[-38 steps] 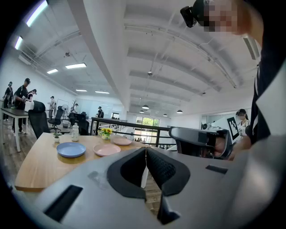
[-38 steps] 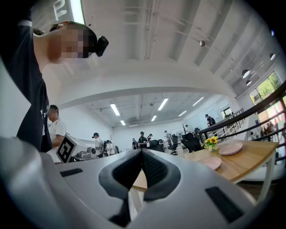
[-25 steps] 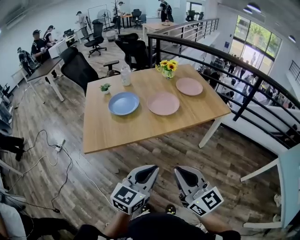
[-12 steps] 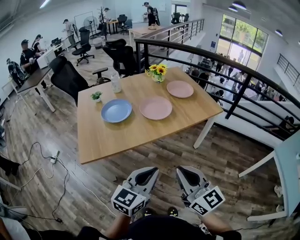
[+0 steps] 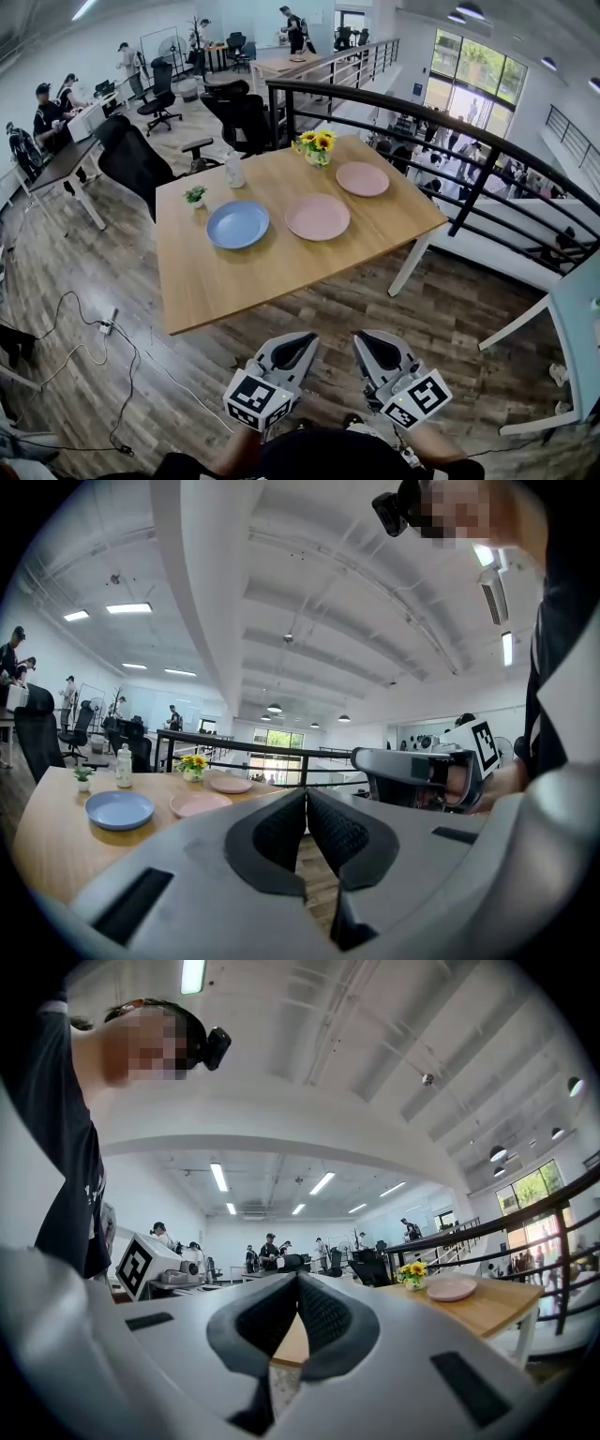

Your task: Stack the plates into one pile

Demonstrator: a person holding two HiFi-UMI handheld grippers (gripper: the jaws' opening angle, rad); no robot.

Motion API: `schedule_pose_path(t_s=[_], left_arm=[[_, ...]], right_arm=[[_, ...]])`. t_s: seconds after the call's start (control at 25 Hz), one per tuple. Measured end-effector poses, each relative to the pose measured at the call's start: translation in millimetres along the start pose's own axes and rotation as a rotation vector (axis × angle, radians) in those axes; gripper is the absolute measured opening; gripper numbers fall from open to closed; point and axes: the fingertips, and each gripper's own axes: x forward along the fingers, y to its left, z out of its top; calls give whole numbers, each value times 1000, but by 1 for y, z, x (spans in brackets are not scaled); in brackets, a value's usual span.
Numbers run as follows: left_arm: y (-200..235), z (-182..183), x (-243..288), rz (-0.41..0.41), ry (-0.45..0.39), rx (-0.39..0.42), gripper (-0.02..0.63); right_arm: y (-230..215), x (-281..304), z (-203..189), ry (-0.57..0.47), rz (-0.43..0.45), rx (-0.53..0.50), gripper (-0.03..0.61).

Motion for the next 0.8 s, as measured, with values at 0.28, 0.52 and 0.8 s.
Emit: schedule_pose_path(t_s=[0.28,0.52,0.8], left_arm=[[6,-4,-14,4,-3,-18,15],[12,-18,-8,18,18,-36,15],[31,-23,16,75,46,-50,15]], right_arm=[[14,4,-6,25,-3,-3,2],[3,6,-16,37,-10,25,2],[-33,19,-21,33,18,52,2]])
